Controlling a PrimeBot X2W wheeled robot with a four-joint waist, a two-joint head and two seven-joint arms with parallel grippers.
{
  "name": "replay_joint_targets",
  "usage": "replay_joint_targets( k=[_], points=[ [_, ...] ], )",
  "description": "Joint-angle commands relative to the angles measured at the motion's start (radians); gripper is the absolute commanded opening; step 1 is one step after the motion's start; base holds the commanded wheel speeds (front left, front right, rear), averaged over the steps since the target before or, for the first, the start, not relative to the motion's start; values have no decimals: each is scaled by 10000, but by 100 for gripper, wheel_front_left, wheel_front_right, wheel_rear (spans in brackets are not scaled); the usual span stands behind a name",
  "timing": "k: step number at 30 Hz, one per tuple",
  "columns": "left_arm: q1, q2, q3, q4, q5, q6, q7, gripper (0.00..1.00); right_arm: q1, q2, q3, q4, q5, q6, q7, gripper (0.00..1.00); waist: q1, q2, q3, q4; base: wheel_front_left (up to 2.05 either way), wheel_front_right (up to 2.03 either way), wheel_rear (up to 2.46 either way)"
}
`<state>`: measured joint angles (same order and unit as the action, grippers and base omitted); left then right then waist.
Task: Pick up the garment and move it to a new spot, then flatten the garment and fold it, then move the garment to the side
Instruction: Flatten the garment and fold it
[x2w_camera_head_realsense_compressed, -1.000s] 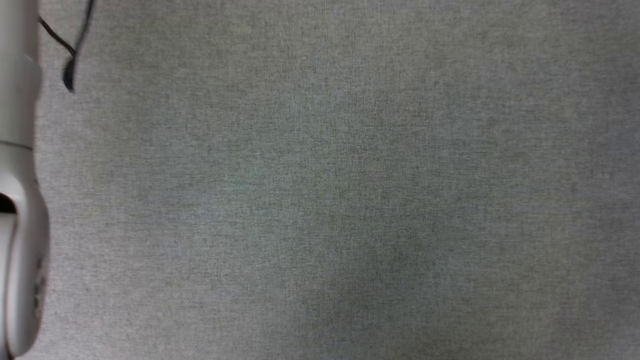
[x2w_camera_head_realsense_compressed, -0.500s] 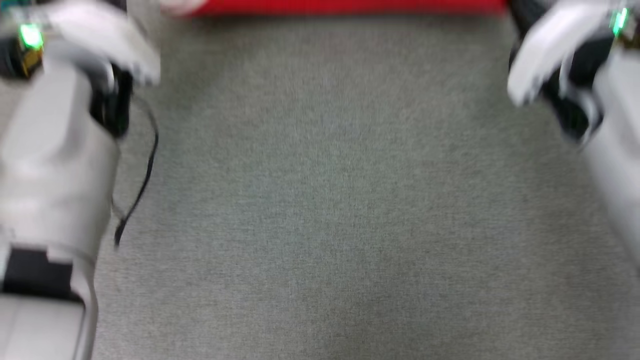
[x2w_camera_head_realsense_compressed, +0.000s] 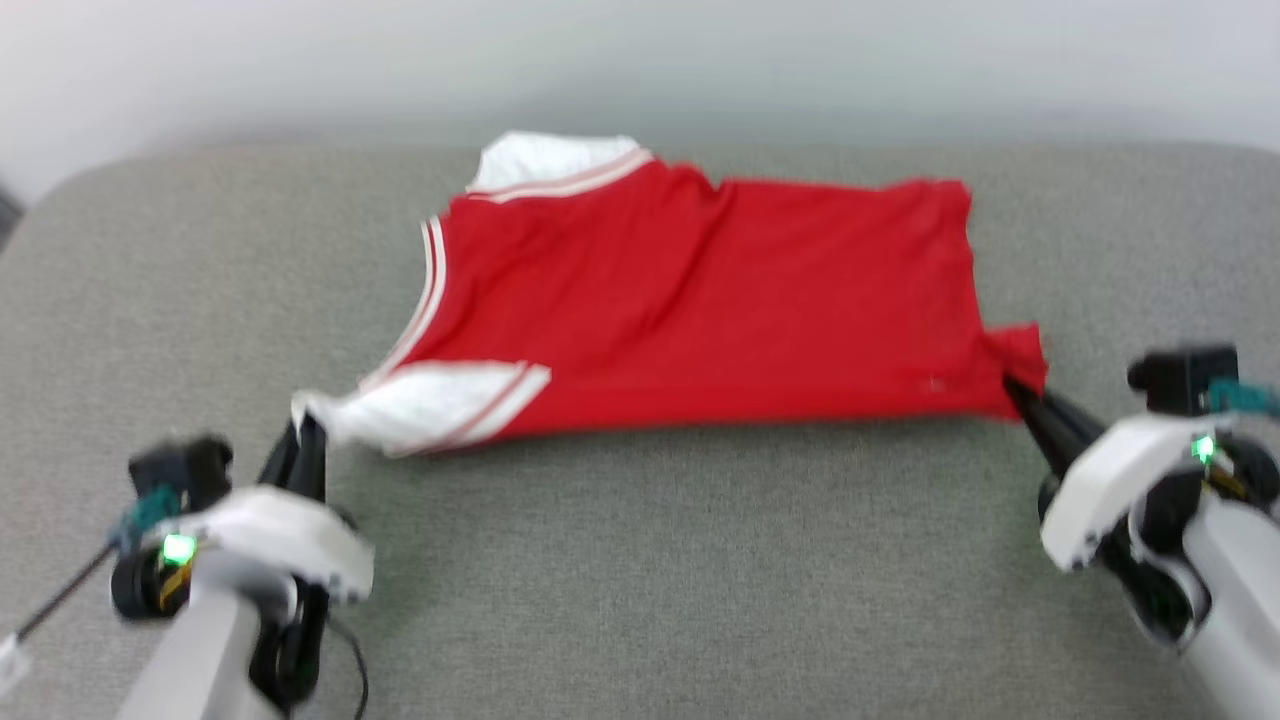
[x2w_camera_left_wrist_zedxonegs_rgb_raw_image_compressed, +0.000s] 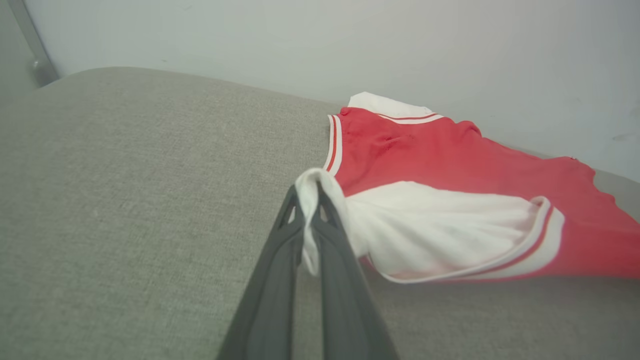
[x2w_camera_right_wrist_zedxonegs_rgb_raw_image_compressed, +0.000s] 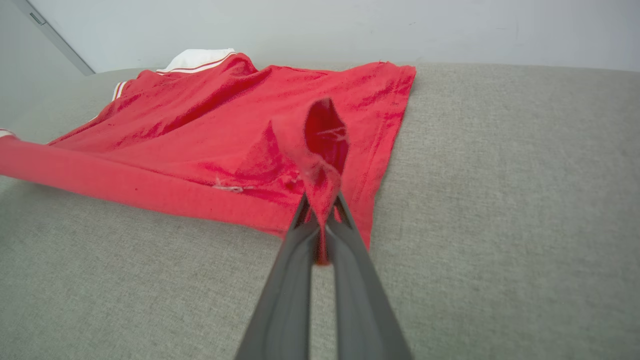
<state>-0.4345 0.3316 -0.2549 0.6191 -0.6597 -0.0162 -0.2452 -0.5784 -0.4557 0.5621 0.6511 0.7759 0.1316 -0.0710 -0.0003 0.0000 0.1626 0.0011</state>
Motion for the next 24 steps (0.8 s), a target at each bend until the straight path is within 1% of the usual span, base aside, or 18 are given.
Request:
replay_joint_targets(
  k=[1, 4, 7, 11, 14, 15, 16, 17, 19, 21, 24],
  points=[
    [784, 199, 149, -618, -144, 302, 174, 0, 643, -161, -249, -235, -31, -19, 56, 0, 3, 0, -646, 114, 0, 0, 0],
    [2358, 454, 329, -2278, -329, 958, 726, 0, 1836, -326, -929, -927, -210, -21, 294, 0, 3, 0, -974, 98, 0, 0, 0],
    [3808, 866, 524, -4140, -411, 1668, 1377, 0, 3034, -284, -1790, -1766, -467, -22, 692, 0, 3, 0, -1184, 87, 0, 0, 0],
    [5255, 1357, 770, -6430, -414, 2578, 2203, 0, 4626, 9, -3212, -3133, -1069, -25, 1526, 0, 3, 0, -1422, 95, 0, 0, 0],
    [5809, 1575, 832, -7738, -371, 3027, 2695, 0, 5639, 496, -4397, -4397, -1685, -28, 2296, 0, 3, 0, -1506, 87, 0, 0, 0],
    [5886, 1602, 838, -8014, -372, 3126, 2813, 0, 5909, 710, -4741, -4846, -1920, -28, 2594, 0, 3, 0, -1523, 72, 0, 0, 0],
    [5957, 1616, 800, -8430, -488, 3231, 3120, 0, 6436, 1373, -5601, -6047, -2541, -22, 3492, 0, 3, 0, -1501, -10, 0, 0, 0],
    [5872, 1601, 765, -8474, -538, 3220, 3182, 0, 6525, 1595, -5778, -6346, -2715, -22, 3776, 0, 3, 0, -1454, -37, 0, 0, 0],
    [5583, 1539, 689, -8437, -576, 3142, 3257, 0, 6554, 1985, -5999, -6804, -3072, -21, 4298, 0, 3, 0, -1305, -89, 0, 0, 0],
    [5264, 1469, 590, -8250, -615, 3035, 3277, 0, 6411, 2269, -6114, -7010, -3291, -19, 4765, 0, 3, 0, -1081, -108, 0, 0, 0],
    [4605, 1343, 455, -7817, -640, 2829, 3246, 0, 5975, 2462, -6140, -7022, -3609, -18, 5188, 0, 3, 0, -637, -123, 0, 0, 0]
  ],
)
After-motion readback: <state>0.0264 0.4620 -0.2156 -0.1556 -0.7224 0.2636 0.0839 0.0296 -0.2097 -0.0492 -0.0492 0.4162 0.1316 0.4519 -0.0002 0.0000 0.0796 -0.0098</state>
